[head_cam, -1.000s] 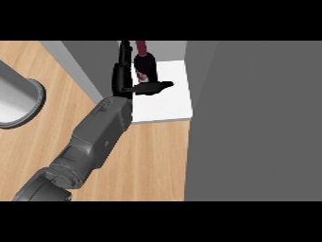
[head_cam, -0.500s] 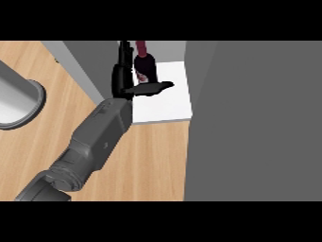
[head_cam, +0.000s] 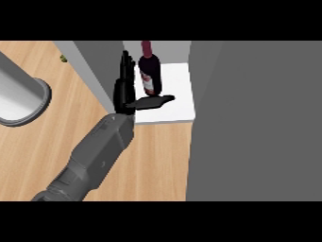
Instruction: Pick up the wine, place it into the cabinet and close the cabinet
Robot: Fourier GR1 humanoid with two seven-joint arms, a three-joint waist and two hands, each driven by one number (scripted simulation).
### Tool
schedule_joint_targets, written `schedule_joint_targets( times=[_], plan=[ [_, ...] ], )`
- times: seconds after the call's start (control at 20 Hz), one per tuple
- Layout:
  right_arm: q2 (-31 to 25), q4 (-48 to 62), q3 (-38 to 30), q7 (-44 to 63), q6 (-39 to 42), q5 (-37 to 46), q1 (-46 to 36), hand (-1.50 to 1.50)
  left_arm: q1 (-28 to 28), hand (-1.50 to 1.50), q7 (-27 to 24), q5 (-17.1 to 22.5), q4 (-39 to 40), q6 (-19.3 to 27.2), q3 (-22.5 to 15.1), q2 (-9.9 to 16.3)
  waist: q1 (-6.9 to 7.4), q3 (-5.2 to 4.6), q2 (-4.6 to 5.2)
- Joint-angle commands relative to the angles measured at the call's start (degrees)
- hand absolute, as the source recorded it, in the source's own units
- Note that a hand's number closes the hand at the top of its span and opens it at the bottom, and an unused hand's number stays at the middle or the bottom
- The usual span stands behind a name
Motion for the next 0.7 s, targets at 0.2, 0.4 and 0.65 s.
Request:
schedule_joint_targets(
  times=[0.2,0.4,0.65],
  plan=[
    [-2.9,-3.1,-7.3,2.5,-0.3,-5.8,-0.2,-1.50,13.9,-1.50,1.6,6.1,-22.4,13.1,-17.6,0.0,2.32,0.04,-0.21],
    [-1.9,-8.1,-3.6,4.4,-0.9,-4.1,3.0,-1.50,18.8,-1.50,-0.5,6.6,-30.1,19.8,-23.8,0.0,2.00,0.02,-0.19],
    [-1.9,-6.8,-4.2,1.5,0.1,-3.1,4.2,-1.50,25.7,-1.50,2.7,-0.1,-41.8,23.3,-25.9,0.8,3.17,0.04,-0.24]
  ],
)
